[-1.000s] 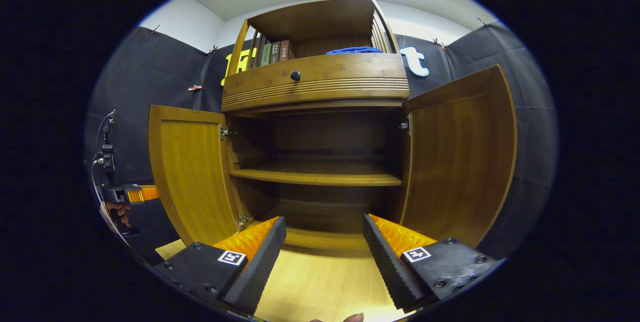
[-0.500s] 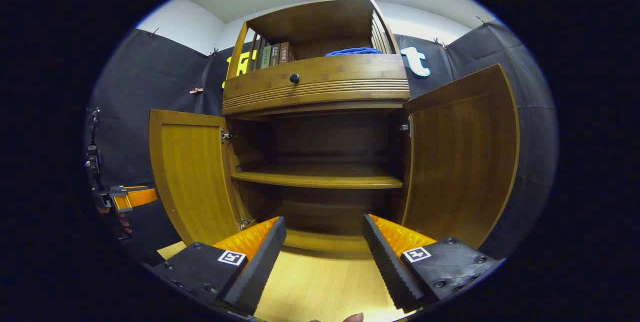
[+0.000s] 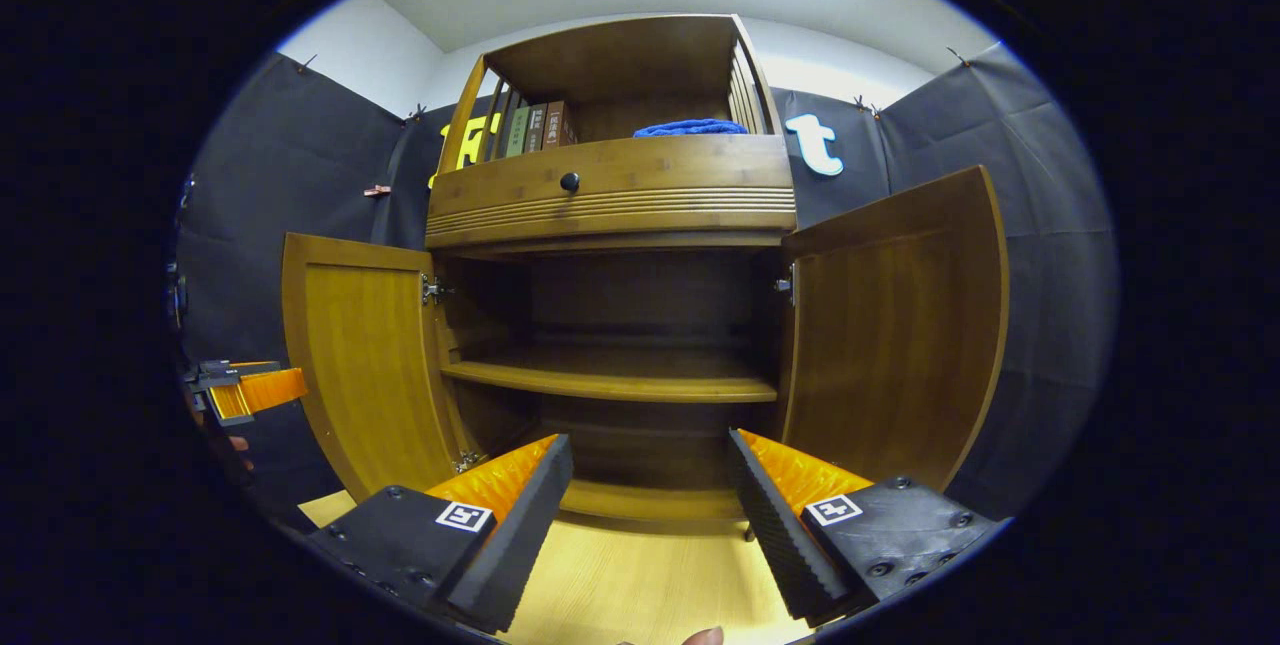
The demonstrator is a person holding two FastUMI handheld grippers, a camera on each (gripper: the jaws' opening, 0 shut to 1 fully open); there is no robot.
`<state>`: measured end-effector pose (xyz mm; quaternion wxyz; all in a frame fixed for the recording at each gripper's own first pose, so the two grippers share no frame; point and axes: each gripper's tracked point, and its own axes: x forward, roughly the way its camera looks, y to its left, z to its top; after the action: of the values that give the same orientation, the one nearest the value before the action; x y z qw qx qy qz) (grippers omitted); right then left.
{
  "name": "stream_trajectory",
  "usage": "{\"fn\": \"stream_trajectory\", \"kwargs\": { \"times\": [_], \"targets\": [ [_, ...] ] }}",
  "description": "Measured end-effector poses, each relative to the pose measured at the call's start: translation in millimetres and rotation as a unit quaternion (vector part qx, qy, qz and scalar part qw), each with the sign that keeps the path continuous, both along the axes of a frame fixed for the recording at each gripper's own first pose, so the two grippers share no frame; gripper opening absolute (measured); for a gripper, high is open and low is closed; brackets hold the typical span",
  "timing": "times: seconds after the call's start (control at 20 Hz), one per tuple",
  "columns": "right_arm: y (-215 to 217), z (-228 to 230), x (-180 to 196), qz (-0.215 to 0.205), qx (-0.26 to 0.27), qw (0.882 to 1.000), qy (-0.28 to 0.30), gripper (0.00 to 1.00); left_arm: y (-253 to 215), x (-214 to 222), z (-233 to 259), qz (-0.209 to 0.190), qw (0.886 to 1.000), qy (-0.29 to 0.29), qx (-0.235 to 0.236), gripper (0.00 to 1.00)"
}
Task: Open the right door of the double-door shoe cabinet with the right hand, and open the left door with the left hand.
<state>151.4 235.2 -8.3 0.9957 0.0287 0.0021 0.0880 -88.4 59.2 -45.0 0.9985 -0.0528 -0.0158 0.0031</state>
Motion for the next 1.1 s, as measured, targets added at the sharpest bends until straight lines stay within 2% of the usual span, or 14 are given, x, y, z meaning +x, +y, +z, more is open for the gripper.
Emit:
{"fn": "stream_trajectory", "kwargs": {
  "times": [0.25, 0.3, 0.6, 0.7, 0.8, 1.1],
  "targets": [
    [0.4, 5.7, -0.4, -0.015, -0.002, 1.0, -0.008, 0.98, -30.5, 9.3, 3.6, -0.016, 1.0, 0.0, 0.011, 0.95],
    [0.0, 5.6, -0.8, -0.018, -0.003, 1.0, -0.009, 0.92, -32.0, 11.1, 5.0, -0.012, 1.0, 0.0, 0.014, 0.95],
    [0.1, 6.0, -0.3, -0.038, 0.003, 0.999, -0.009, 0.92, -54.3, 20.3, 9.1, -0.01, 0.999, -0.002, 0.034, 0.95],
    [2.5, 8.0, 0.0, -0.041, 0.001, 0.999, -0.012, 1.0, -60.4, 22.6, 7.7, -0.01, 1.0, 0.002, 0.028, 0.95],
    [6.0, 9.6, 0.1, -0.04, -0.001, 0.999, -0.014, 0.92, -61.9, 25.6, 8.1, -0.005, 1.0, 0.002, 0.029, 0.95],
    [11.5, 8.6, 0.3, -0.04, 0.002, 0.999, -0.012, 0.92, -72.7, 30.6, 12.5, -0.016, 0.999, -0.004, 0.04, 0.93]
  ]
}}
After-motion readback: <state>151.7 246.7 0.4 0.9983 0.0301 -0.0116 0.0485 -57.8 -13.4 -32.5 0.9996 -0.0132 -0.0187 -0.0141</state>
